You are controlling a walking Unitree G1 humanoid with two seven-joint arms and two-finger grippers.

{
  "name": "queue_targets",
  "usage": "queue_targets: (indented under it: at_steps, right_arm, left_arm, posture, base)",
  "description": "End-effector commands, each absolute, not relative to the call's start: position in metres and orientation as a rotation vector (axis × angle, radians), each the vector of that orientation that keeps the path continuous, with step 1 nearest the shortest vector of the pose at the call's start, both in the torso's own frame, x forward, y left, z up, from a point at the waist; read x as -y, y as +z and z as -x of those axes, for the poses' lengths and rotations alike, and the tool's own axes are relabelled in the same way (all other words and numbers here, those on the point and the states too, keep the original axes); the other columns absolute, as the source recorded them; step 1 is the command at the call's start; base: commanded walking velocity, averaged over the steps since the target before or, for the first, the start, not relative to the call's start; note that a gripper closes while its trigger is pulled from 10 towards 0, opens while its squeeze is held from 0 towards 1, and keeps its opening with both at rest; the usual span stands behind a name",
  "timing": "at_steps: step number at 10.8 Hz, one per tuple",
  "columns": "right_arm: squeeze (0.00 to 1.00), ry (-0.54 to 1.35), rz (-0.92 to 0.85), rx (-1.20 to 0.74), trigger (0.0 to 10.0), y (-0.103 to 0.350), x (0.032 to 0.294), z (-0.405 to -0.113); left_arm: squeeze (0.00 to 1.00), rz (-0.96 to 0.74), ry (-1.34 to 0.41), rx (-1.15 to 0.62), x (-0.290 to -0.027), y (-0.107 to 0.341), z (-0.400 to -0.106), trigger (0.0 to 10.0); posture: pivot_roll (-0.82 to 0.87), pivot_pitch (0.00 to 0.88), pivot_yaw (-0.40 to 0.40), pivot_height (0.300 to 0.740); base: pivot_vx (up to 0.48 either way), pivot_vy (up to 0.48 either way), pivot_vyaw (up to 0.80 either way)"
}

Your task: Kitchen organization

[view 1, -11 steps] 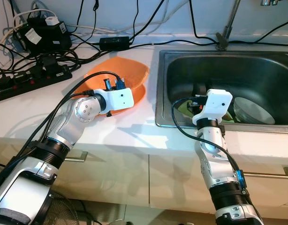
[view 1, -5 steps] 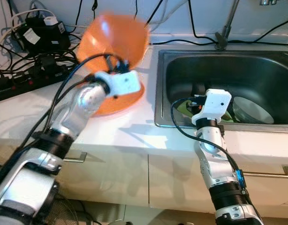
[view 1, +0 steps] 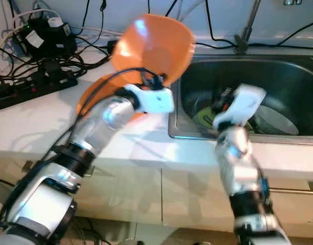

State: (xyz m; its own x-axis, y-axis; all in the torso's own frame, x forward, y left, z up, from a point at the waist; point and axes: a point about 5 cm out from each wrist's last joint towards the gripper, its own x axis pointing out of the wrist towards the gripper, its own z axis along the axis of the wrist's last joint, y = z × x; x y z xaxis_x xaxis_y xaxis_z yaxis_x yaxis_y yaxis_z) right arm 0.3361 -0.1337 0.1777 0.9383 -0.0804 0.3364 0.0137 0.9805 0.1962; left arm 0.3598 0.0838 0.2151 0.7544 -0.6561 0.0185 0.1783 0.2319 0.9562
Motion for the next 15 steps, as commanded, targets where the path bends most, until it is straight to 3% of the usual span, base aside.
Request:
queue_targets:
  at_steps: [1, 6, 7, 15]
  right_arm:
    - [1.00, -0.042, -0.259, 0.362, 10.0, 0.186, 0.136, -0.337]
    - [1.00, 0.104, -0.573, 0.366, 10.0, 0.206, 0.138, -0.336]
    - [0.00, 0.146, -0.638, 0.365, 10.0, 0.211, 0.137, -0.335]
    - [0.00, 0.236, -0.713, 0.300, 10.0, 0.214, 0.132, -0.336]
  left_arm:
    - [0.00, -1.216, -0.588, 0.506, -0.082, 0.220, -0.359, 10.0]
    - [0.00, -1.229, -0.651, 0.504, -0.071, 0.210, -0.357, 10.0]
    - [0.00, -1.240, -0.671, 0.505, -0.068, 0.208, -0.356, 10.0]
    - [0.00, -1.313, -0.775, 0.566, -0.053, 0.201, -0.351, 10.0]
  posture:
    - [0.01, 0.000, 0.080, 0.740]
    - [0.00, 0.000, 0.082, 0.740]
    - [0.00, 0.000, 0.083, 0.740]
    - [0.01, 0.000, 0.079, 0.740]
  base:
    - [0.000, 0.000, 0.00]
    - [0.000, 0.000, 0.00]
    - [0.000, 0.000, 0.00]
    - [0.000, 0.000, 0.00]
